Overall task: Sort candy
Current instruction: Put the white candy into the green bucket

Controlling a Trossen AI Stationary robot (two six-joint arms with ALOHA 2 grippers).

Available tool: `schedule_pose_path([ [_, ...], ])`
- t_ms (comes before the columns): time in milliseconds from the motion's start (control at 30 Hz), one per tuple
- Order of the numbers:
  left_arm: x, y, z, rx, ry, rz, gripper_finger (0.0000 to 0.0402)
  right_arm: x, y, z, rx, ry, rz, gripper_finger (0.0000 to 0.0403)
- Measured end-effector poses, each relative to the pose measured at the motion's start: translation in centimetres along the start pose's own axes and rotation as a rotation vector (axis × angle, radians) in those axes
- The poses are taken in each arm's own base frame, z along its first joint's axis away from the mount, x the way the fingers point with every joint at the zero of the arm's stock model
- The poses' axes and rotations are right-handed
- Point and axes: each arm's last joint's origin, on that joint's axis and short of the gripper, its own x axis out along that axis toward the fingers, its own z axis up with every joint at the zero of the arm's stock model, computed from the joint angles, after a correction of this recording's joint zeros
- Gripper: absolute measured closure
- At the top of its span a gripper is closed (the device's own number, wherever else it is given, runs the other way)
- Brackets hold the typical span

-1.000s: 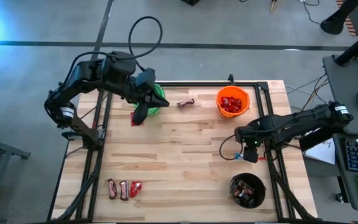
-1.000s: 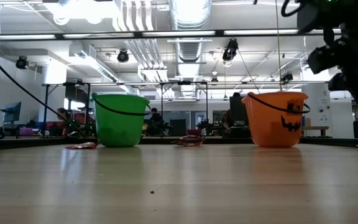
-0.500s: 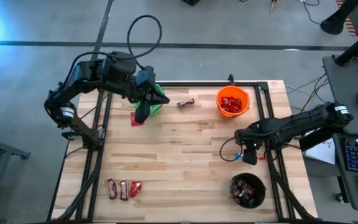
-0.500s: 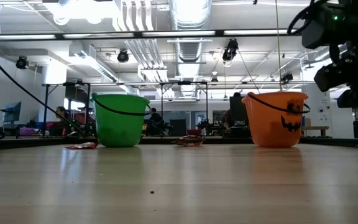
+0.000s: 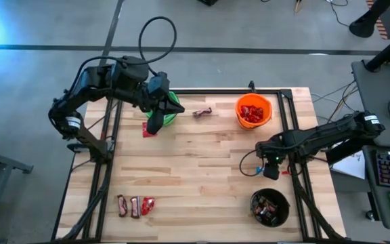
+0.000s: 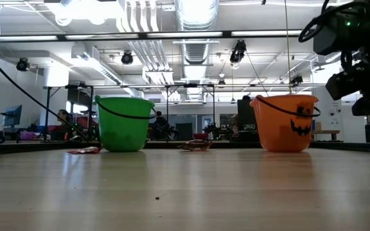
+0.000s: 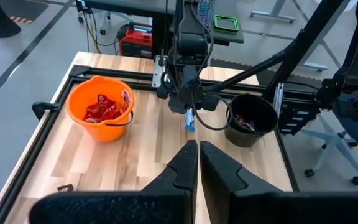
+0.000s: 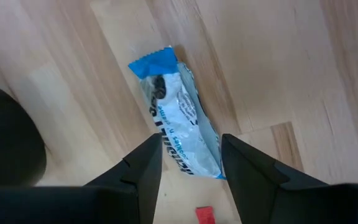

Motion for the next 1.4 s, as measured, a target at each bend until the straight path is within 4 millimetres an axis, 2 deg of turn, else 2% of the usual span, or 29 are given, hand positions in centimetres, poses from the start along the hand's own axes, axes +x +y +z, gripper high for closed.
schedule_pose_path([
  [767, 0.0, 0.0, -0.1, -0.002, 0.014, 0.002, 0.0401, 1.4, -0.1, -0.7, 0.055, 0.025, 0.022, 0.0261],
  [900, 0.0, 0.0, -0.1, -0.002, 0.015, 0.002, 0.0401, 1.6, -0.3, -0.9, 0.084, 0.033, 0.016, 0.0287],
  [1133, 0.0, 0.0, -0.3, -0.004, 0.027, 0.003, 0.0401, 1.9, -0.6, -1.2, 0.170, 0.050, 0.010, 0.0383],
  [1400, 0.0, 0.1, -0.4, -0.004, 0.045, 0.004, 0.0401, 1.8, -0.4, -1.2, 0.207, 0.074, 0.031, 0.0394],
])
